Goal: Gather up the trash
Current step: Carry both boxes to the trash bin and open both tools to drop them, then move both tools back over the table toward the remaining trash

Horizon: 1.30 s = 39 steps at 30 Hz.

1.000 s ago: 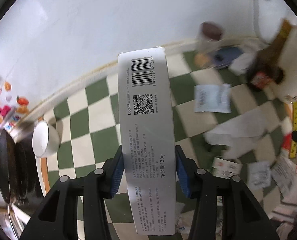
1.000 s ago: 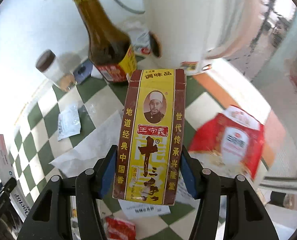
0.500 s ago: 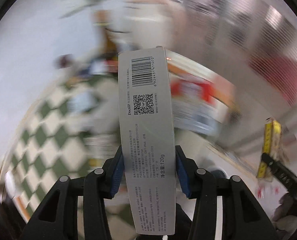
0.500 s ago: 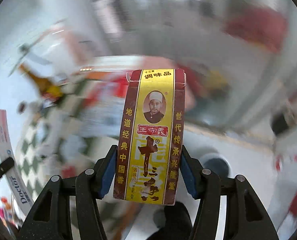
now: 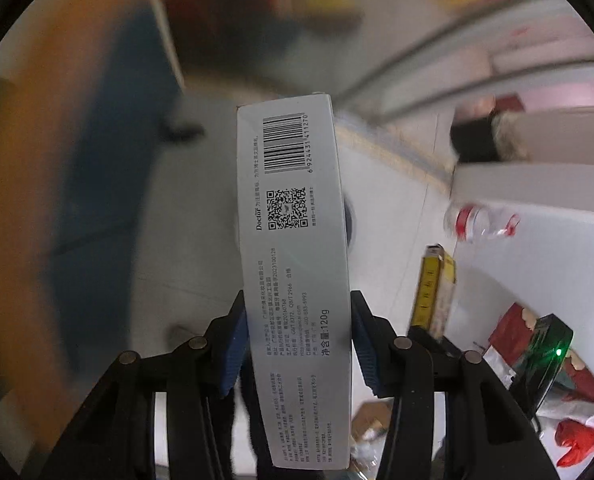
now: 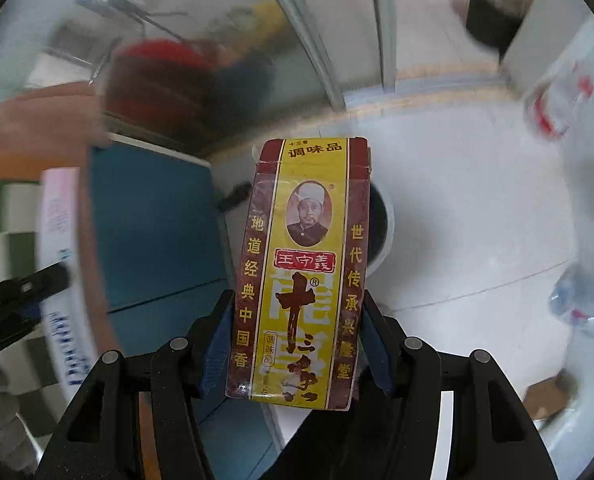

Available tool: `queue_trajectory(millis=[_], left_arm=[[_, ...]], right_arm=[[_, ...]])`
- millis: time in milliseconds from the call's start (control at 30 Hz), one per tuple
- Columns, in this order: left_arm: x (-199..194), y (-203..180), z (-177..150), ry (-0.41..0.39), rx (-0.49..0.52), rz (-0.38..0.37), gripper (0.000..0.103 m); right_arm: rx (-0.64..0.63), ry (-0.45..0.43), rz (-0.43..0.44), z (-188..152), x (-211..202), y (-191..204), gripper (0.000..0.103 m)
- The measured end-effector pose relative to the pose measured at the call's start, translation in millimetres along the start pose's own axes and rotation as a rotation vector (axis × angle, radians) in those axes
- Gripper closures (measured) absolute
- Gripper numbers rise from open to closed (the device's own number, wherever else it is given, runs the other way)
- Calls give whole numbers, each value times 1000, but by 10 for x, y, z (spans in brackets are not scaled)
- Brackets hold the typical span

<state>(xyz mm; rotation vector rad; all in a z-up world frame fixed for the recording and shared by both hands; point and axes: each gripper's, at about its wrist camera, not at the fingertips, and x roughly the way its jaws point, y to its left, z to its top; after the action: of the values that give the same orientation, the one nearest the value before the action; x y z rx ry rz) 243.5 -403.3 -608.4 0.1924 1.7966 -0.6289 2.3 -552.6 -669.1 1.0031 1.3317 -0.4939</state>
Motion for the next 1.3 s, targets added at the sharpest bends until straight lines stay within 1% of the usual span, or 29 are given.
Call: queue_trajectory(millis=[33,67,100,167,233,300,367,400,433,467,500,533,633,667,700,800,833,900,1067,1200,1300], left_arm=[[339,14,99,35,2,1,59],[808,56,233,76,1,5,59],[1073,73,281,96,-1,9,59],[1614,136,415,136,-7,13,58],[2129,212,533,172,-5,24,56],[2358,229,588,178,3,37,54],[2540,333,674,172,19,58,14],[2570,328,683,162,23,66,11],[2587,272,664,154,26,74,9],[2594,250,668,142,32,89,9],[2566,259,652,134,36,103,9],[2536,247,618,120,40,120,9],[2339,247,529,45,69,188,9],[2222,229,480,-7,81,227,9],[2178,217,465,-41,95,257,9],[1914,198,323,-133,124,356,9],[1811,179,256,-159,128,376,9],[1668,172,167,-178,124,392,9],[1263,46,-96,-206,120,396,9],[826,-116,-303,-230,132,385,9],[448,-289,-513,-252,145,375,9]], right_arm=[[9,23,15,67,301,-201,42],[14,43,24,129,590,-378,42],[13,62,30,186,868,-505,42],[6,94,54,278,1300,-663,42],[-10,129,63,354,1662,-751,42],[-31,147,58,417,1943,-820,42],[-45,161,46,458,2136,-888,40],[-53,163,35,485,2206,-886,39],[-56,164,31,509,2240,-870,32],[-59,158,21,522,2264,-863,14],[-67,145,0,531,2255,-859,7],[-77,133,-17,534,2230,-857,3],[-107,85,-89,535,2087,-815,0],[-117,64,-116,537,2020,-788,0],[-125,48,-138,560,1960,-755,0],[-149,-11,-221,556,1733,-665,0],[-155,-24,-240,565,1684,-650,0],[-169,-45,-271,546,1539,-583,0],[-186,-69,-293,382,1099,-415,0],[-188,-103,-294,186,597,-260,0],[-186,-133,-288,30,124,-129,0]])
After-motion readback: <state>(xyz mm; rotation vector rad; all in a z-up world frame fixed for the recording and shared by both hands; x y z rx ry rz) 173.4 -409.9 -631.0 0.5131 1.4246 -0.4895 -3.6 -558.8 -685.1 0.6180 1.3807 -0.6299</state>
